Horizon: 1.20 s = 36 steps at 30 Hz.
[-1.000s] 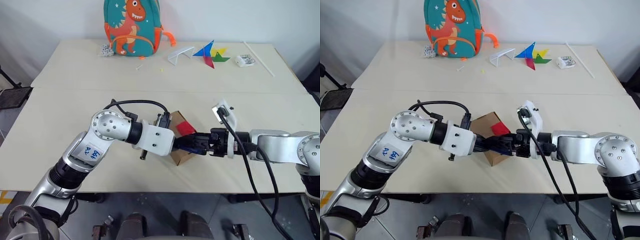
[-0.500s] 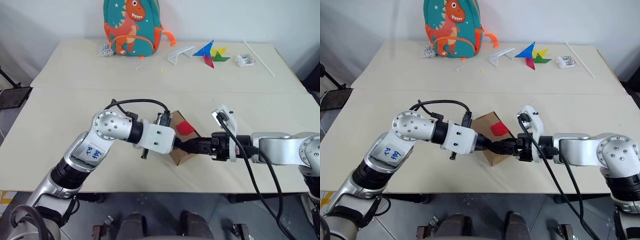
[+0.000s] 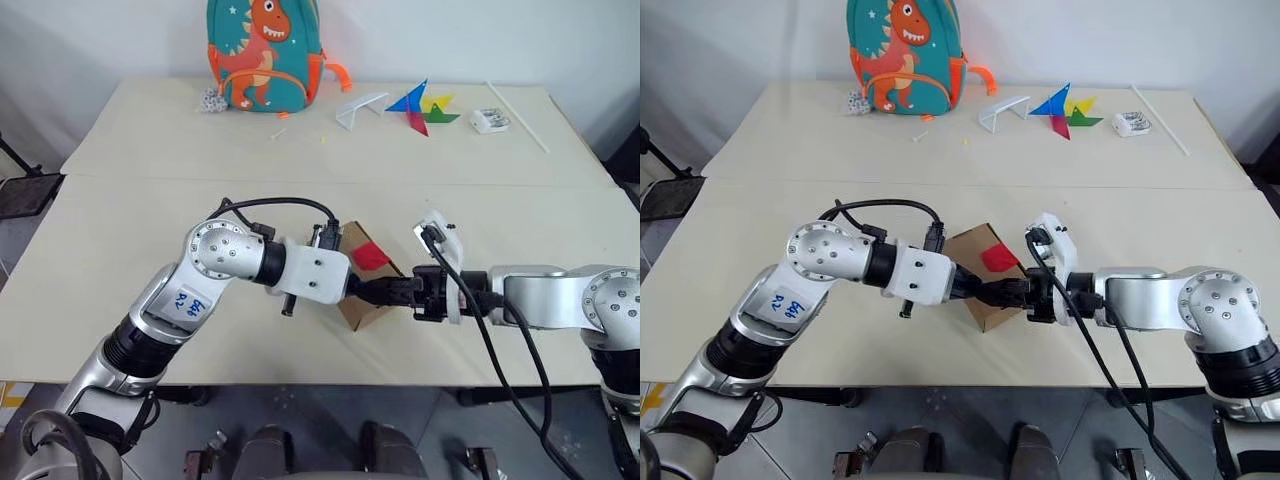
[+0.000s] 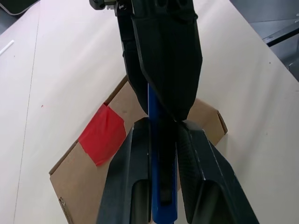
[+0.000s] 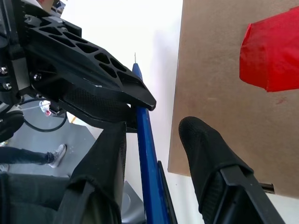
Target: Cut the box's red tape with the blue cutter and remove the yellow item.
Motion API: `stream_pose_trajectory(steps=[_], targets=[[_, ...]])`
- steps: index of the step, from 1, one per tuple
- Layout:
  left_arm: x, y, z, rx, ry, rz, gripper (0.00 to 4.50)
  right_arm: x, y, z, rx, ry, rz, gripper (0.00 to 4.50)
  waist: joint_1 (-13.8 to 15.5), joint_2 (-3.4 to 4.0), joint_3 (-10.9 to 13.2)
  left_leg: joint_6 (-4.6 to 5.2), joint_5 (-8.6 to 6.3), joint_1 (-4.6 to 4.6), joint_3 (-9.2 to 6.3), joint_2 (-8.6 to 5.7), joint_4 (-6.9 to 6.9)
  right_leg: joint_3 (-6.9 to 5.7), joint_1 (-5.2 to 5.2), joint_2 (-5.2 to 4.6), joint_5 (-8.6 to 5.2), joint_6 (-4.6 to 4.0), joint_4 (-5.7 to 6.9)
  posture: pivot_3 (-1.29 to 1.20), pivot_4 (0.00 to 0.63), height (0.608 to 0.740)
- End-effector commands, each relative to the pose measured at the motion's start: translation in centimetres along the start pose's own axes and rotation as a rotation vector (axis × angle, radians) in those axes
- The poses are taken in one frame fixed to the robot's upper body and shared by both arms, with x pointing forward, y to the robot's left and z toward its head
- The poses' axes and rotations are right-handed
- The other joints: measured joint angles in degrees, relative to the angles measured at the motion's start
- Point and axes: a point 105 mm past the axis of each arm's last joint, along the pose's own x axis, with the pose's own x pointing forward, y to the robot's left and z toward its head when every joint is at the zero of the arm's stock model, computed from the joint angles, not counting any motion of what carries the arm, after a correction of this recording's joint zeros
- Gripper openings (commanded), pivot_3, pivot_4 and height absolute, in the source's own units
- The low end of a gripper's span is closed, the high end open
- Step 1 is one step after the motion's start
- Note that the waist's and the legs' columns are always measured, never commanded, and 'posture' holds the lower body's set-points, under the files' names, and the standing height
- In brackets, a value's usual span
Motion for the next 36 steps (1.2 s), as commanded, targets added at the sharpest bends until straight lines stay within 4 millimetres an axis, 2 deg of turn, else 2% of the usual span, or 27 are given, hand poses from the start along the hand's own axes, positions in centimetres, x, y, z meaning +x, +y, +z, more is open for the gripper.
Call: stream_pose_trajectory(steps=[1,19,23,25,28,30,32,36], targets=[[0.0,0.13,1.51,0.062,-0.034,0.006,0.42,-0.27,0.65,1.29,-0.002,-0.063,0.025,1.98,0.01,0.0,0.0,0.0,0.0,0.0,0.0,0.0,0.0,0.0,0.0,0.0,0.0,0.0,0.01,0.0,0.15,0.74],[0.02,0.25,1.51,0.06,-0.031,0.018,0.42,0.03,0.17,1.24,0.024,-0.071,0.002,1.98,-0.02,0.0,0.0,0.0,0.0,-0.03,0.0,0.0,0.03,0.0,-0.04,0.0,0.0,0.0,0.05,0.0,0.15,0.74],[-0.03,0.33,1.52,0.061,-0.029,0.021,0.42,0.08,0.19,1.25,0.026,-0.074,0.002,0.88,-0.01,0.0,0.0,0.0,0.0,-0.03,0.0,0.0,0.03,0.0,-0.04,0.0,0.0,0.0,0.05,0.0,0.15,0.74],[-0.04,0.39,1.52,0.059,-0.029,0.023,0.42,0.12,0.28,1.2,0.025,-0.073,0.007,0.17,0.0,0.0,0.0,0.0,0.0,-0.03,0.0,0.0,0.03,0.0,-0.04,0.0,0.0,0.0,0.05,0.0,0.15,0.74],[-0.08,0.38,1.53,0.059,-0.03,0.023,0.42,0.16,0.3,1.19,0.026,-0.075,0.007,0.16,-0.02,0.0,0.0,0.0,0.0,-0.03,0.0,0.0,0.03,0.0,-0.04,0.0,0.0,0.0,0.06,0.0,0.15,0.74],[-0.1,0.13,1.69,0.044,-0.046,0.009,1.13,0.14,0.3,1.23,0.026,-0.077,0.007,0.16,-0.02,0.0,0.0,0.0,0.0,-0.03,0.0,0.0,0.03,0.0,-0.05,0.0,0.0,0.0,0.06,0.0,0.15,0.74],[-0.13,0.13,2.02,0.014,-0.078,0.017,1.59,0.12,0.35,1.25,0.025,-0.079,0.009,0.15,0.0,0.0,0.0,0.0,0.0,-0.04,0.0,0.0,0.03,0.0,-0.05,0.0,0.0,0.0,0.06,0.0,0.15,0.74],[-0.53,-0.02,2.25,-0.014,-0.095,0.006,2.81,0.03,0.36,1.27,0.024,-0.081,0.011,0.15,-0.04,0.01,-0.01,0.0,0.0,-0.04,0.0,0.0,0.04,0.01,-0.05,0.0,0.0,0.0,0.06,0.0,0.15,0.74]])
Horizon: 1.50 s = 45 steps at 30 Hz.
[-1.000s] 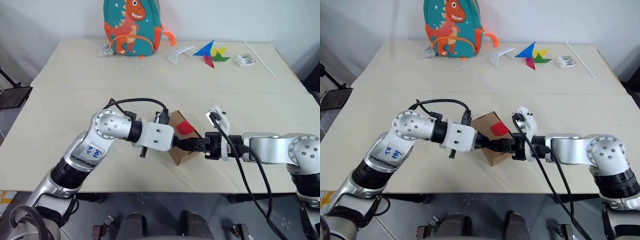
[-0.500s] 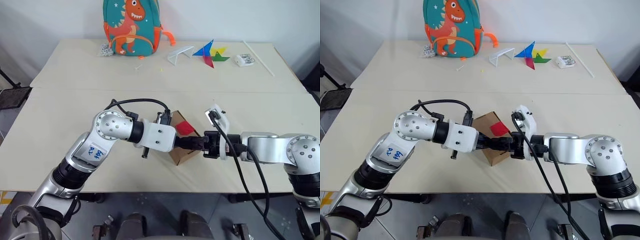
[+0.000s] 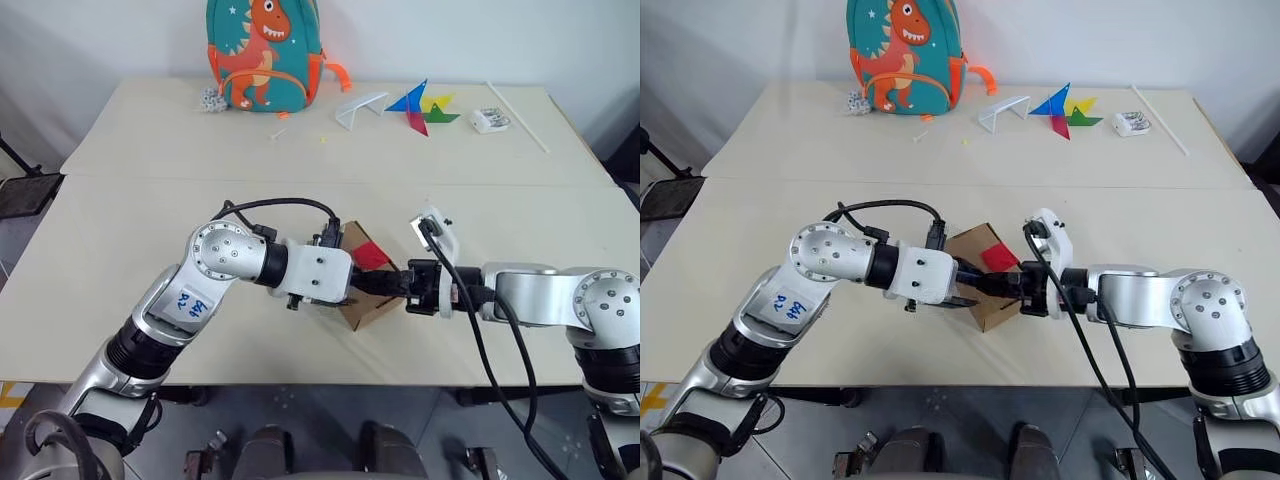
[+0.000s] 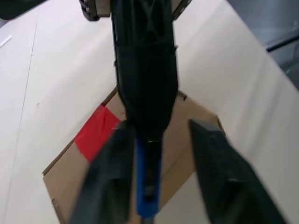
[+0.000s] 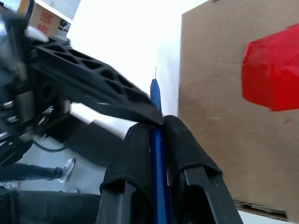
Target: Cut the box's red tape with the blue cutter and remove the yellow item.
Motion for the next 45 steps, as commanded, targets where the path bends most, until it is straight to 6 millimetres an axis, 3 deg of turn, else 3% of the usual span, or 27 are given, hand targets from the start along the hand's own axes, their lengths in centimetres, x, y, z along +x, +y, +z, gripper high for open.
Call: stream_pose_trajectory(steps=[1,5,10,16,18,21,25,28,30,34,36,39,45], targets=[[-0.9,0.2,1.6,0.035,-0.056,0.014,3.11,-0.4,0.4,0.7,-0.01,-0.033,0.011,0.15,-0.02,0.0,0.0,0.0,0.0,0.0,0.0,0.0,0.0,0.0,0.0,0.0,0.0,0.0,0.0,0.0,0.15,0.74],[-2.2,0.4,1.4,0.022,-0.072,0.037,4.35,-0.7,0.4,0.7,-0.014,-0.04,0.015,0.15,-0.04,0.0,0.0,0.0,0.0,0.0,0.01,0.0,0.01,0.0,-0.01,0.0,0.0,0.0,0.02,0.0,0.15,0.74],[-5.9,-0.8,0.8,-0.12,-0.138,0.029,4.36,-1.3,0.8,0.9,-0.02,-0.067,0.043,0.15,-0.15,0.01,0.0,0.0,0.0,-0.01,0.01,0.02,-0.01,0.0,-0.05,0.0,0.0,0.0,0.03,0.0,0.15,0.74],[-11.4,-1.1,-2.3,-0.387,-0.14,0.123,4.36,-3.2,1.4,1.9,-0.068,-0.123,0.077,0.15,-0.06,0.02,0.0,0.0,0.0,0.0,0.03,0.03,0.02,0.02,-0.07,0.0,0.0,0.0,0.08,0.0,0.15,0.74],[-12.0,0.0,-3.1,-0.456,-0.186,0.215,4.36,-4.3,2.6,2.7,-0.116,-0.177,0.122,0.15,0.3,0.02,0.01,0.0,0.0,0.0,0.0,0.02,0.05,0.01,-0.04,0.0,0.0,0.0,0.1,0.0,0.15,0.74],[-11.5,0.6,-3.6,-0.533,-0.267,0.254,4.36,-6.3,3.8,3.0,-0.194,-0.213,0.162,0.15,0.79,0.02,0.01,0.02,-0.01,0.0,0.0,0.01,0.08,0.02,-0.01,-0.01,0.0,0.0,0.1,0.0,0.15,0.74],[-10.4,0.6,-4.8,-0.63,-0.31,0.278,3.45,-8.4,4.4,2.6,-0.26,-0.234,0.127,0.15,1.18,0.01,0.0,0.01,-0.04,0.01,0.01,0.02,0.02,0.0,-0.03,-0.01,0.01,0.01,0.07,0.0,0.15,0.74],[-8.4,1.0,-6.6,-0.661,-0.272,0.288,2.54,-10.6,3.4,3.3,-0.28,-0.32,-0.033,0.15,1.22,0.01,0.0,0.01,-0.04,0.04,0.08,0.01,0.0,-0.01,-0.04,-0.01,0.01,0.01,0.08,0.0,0.15,0.74],[-7.2,1.8,-6.7,-0.668,-0.293,0.289,1.91,-11.9,2.6,3.0,-0.289,-0.318,-0.156,0.15,1.6,0.0,0.0,0.01,-0.04,0.08,0.13,0.01,0.04,0.02,0.01,-0.01,0.02,0.0,0.09,0.0,0.15,0.74],[-5.6,1.9,-6.7,-0.661,-0.286,0.246,0.61,-13.0,1.6,1.0,-0.31,-0.232,-0.29,0.15,1.57,-0.05,-0.02,0.02,-0.03,0.08,0.13,0.01,0.08,0.03,0.02,-0.01,0.06,0.0,0.11,0.0,0.15,0.74],[-4.2,2.8,-6.5,-0.63,-0.285,0.235,0.01,-12.8,0.3,-0.9,-0.303,-0.153,-0.367,0.15,1.46,-0.04,-0.02,0.02,-0.03,0.11,0.14,0.02,0.04,0.05,0.02,-0.01,0.05,0.0,0.11,0.0,0.15,0.74],[-2.6,4.1,-5.6,-0.583,-0.309,0.222,0.0,-12.2,-0.3,-1.9,-0.332,-0.103,-0.401,0.15,1.51,-0.05,-0.02,0.04,-0.03,0.19,0.18,0.0,0.07,0.11,0.09,-0.01,0.07,0.0,0.13,0.0,0.15,0.74],[-1.1,4.3,-5.5,-0.536,-0.268,0.184,0.0,-10.3,0.2,1.1,-0.376,-0.196,-0.414,0.15,0.03,-0.04,-0.02,0.05,-0.03,0.36,0.33,0.01,0.03,0.3,0.08,-0.01,0.14,0.01,0.15,0.0,0.15,0.74]])
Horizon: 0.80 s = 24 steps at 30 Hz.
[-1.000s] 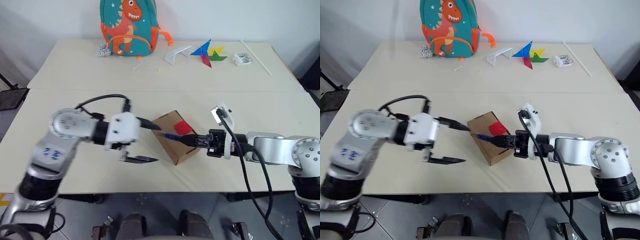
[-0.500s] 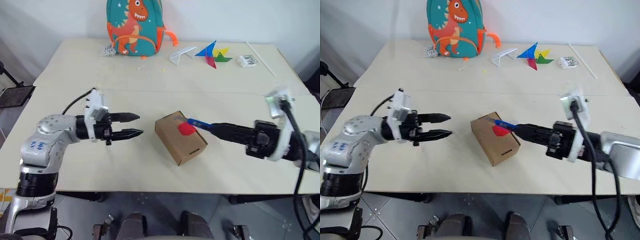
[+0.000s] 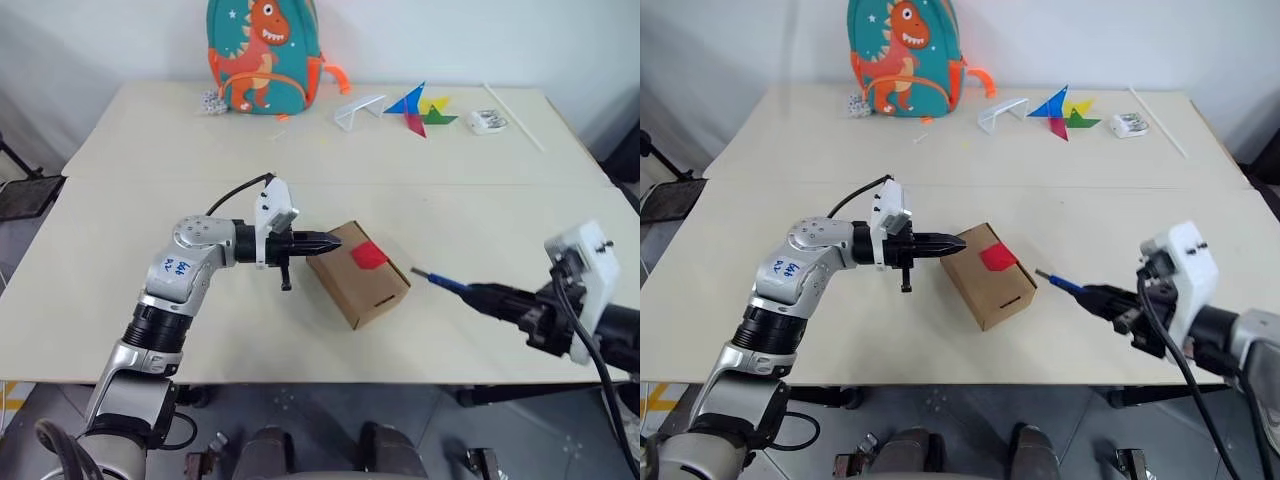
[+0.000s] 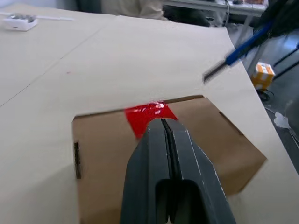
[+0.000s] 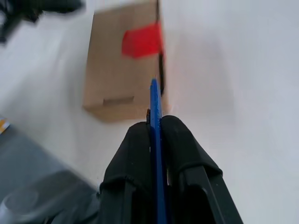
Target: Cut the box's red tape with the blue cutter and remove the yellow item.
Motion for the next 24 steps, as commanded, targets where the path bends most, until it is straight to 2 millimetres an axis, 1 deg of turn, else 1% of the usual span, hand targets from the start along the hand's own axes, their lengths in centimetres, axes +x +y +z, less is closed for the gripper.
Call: stream_pose_trajectory(steps=[1,4,8,12,16,21,24], targets=[[0.5,0.3,0.4,0.056,0.018,0.006,0.0,1.2,0.4,2.0,-0.008,-0.073,-0.022,0.15,-0.3,0.0,0.0,0.0,0.0,0.0,-0.01,0.0,0.0,-0.01,-0.01,0.0,0.0,0.0,0.02,0.0,0.15,0.74],[0.7,0.8,0.1,0.076,0.063,0.044,0.0,2.7,1.1,3.2,-0.007,-0.101,-0.032,0.15,-0.35,0.0,0.0,0.0,0.0,-0.02,0.0,0.0,0.0,0.0,-0.03,0.0,0.0,0.0,0.0,0.0,0.15,0.74],[0.9,1.2,-0.4,0.083,0.109,0.076,0.0,4.6,1.5,4.0,-0.006,-0.1,-0.062,0.15,-0.24,0.0,0.0,0.0,0.0,-0.04,0.0,0.01,0.0,-0.01,-0.05,0.0,0.0,0.0,-0.02,0.0,0.15,0.74],[1.2,1.7,-1.0,0.063,0.141,0.123,0.0,6.4,1.3,3.4,-0.057,0.004,-0.134,0.15,-0.09,0.0,0.0,0.0,0.0,-0.2,-0.02,0.01,0.04,-0.04,-0.13,-0.01,0.0,0.0,-0.05,0.0,0.15,0.74],[1.5,1.9,-1.6,0.059,0.173,0.147,0.0,7.8,2.2,3.8,-0.037,-0.013,-0.121,0.15,-0.22,0.0,0.0,0.0,0.0,-0.32,-0.03,0.02,0.02,-0.1,-0.25,-0.01,0.0,0.0,-0.07,0.0,0.15,0.74],[1.7,1.8,-1.9,0.054,0.192,0.151,0.0,8.6,2.5,4.1,-0.052,-0.026,-0.134,0.15,-0.13,0.0,0.0,0.0,0.0,-0.37,-0.03,0.01,0.06,-0.14,-0.26,-0.01,0.0,0.01,-0.06,0.0,0.15,0.74],[1.8,1.4,-2.6,0.053,0.222,0.146,0.0,8.9,2.7,4.5,-0.059,-0.039,-0.129,0.15,-0.2,0.01,0.0,0.0,0.0,-0.36,-0.03,0.02,0.06,-0.14,-0.26,-0.01,0.01,0.01,-0.05,0.0,0.15,0.74]])
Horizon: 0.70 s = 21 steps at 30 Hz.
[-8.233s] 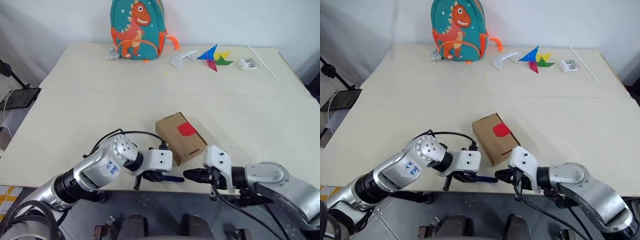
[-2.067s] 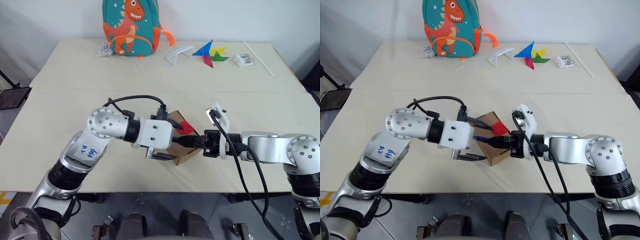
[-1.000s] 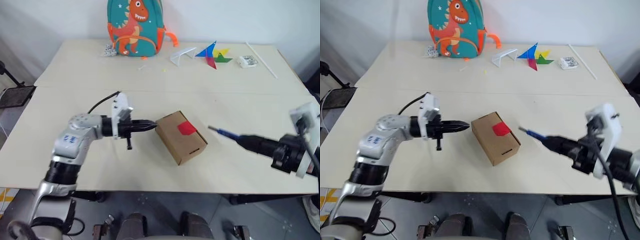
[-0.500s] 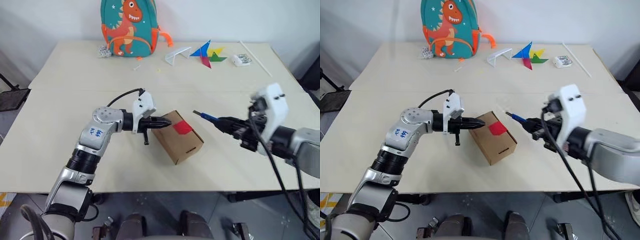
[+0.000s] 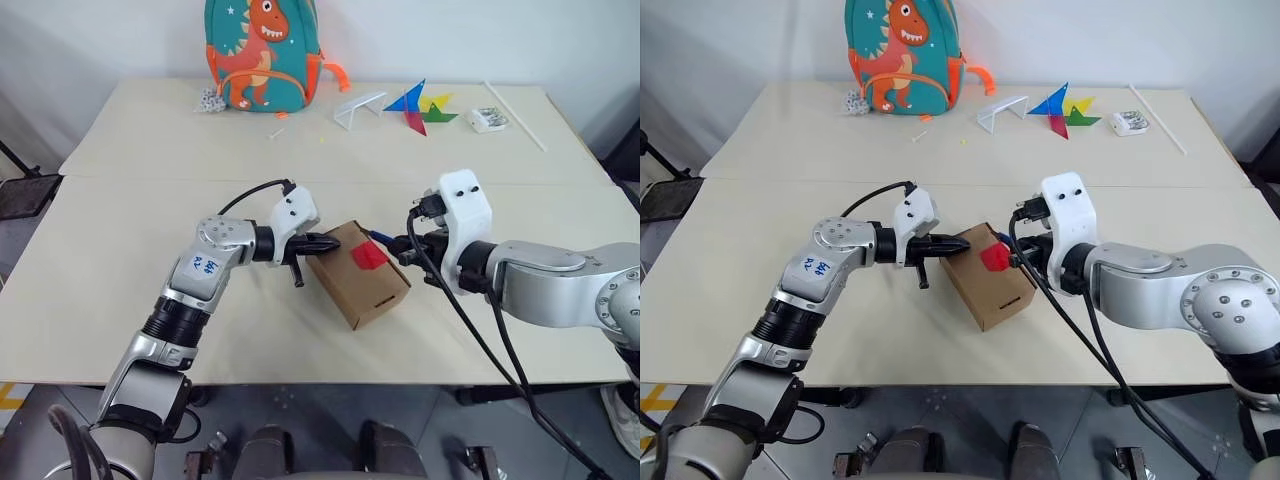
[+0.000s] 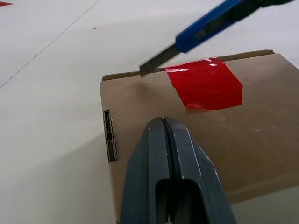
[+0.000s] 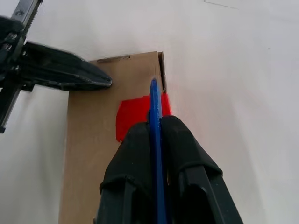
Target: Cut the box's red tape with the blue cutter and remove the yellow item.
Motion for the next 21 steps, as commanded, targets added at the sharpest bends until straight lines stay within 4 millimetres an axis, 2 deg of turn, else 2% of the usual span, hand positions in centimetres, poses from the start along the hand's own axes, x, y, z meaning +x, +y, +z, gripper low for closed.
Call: stream_pose_trajectory(steps=[1,21], targets=[[0.3,-0.6,-0.4,0.027,0.042,-0.013,0.0,-0.2,0.2,1.0,-0.019,-0.044,-0.003,0.15,-0.03,0.01,0.0,0.0,0.0,0.01,0.0,0.0,0.0,0.0,0.0,0.0,0.0,0.0,0.01,0.0,0.15,0.74],[0.4,-1.6,-0.9,0.004,0.053,-0.036,0.0,0.5,-0.4,-0.1,0.019,-0.026,-0.013,0.15,-0.02,0.01,-0.01,0.0,0.0,0.02,0.01,0.01,-0.01,0.0,0.0,0.0,0.0,0.0,0.02,0.0,0.15,0.74]])
